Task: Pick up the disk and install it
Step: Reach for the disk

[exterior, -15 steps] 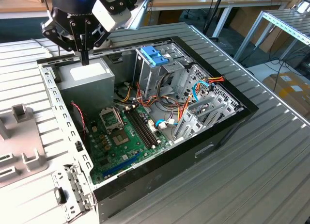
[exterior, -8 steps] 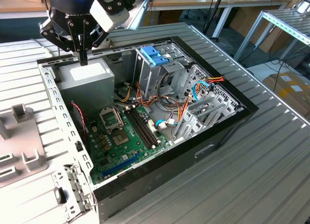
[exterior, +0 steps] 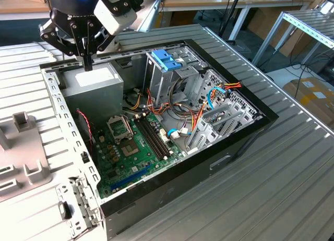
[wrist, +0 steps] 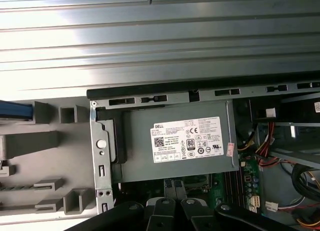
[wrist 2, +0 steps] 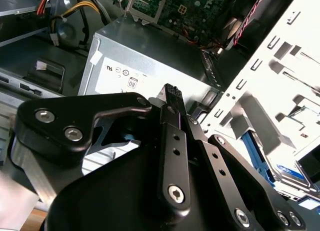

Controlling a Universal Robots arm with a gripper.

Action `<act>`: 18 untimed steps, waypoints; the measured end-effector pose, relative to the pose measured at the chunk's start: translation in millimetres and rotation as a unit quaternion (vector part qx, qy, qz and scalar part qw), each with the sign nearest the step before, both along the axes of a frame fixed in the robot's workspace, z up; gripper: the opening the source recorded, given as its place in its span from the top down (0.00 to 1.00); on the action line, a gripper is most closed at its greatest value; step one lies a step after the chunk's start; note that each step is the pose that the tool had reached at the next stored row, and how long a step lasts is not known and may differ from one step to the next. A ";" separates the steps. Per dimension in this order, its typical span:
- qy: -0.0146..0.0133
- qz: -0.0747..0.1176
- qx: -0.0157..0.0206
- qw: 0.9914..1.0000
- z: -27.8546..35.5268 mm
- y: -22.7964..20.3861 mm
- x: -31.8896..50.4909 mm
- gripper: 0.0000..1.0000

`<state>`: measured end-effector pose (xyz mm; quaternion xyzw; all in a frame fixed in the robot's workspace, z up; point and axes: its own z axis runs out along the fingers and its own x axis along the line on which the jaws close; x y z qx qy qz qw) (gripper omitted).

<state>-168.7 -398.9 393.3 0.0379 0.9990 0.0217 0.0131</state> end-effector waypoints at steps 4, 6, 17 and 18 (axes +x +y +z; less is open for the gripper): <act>0.000 0.000 0.000 1.000 0.0 0.0 -1.6 0.89; 0.000 0.000 0.000 1.000 0.0 0.0 -2.9 0.89; 0.000 0.000 0.000 1.000 0.0 0.0 -9.8 0.89; 0.000 0.000 0.000 1.000 0.0 0.0 -11.2 0.89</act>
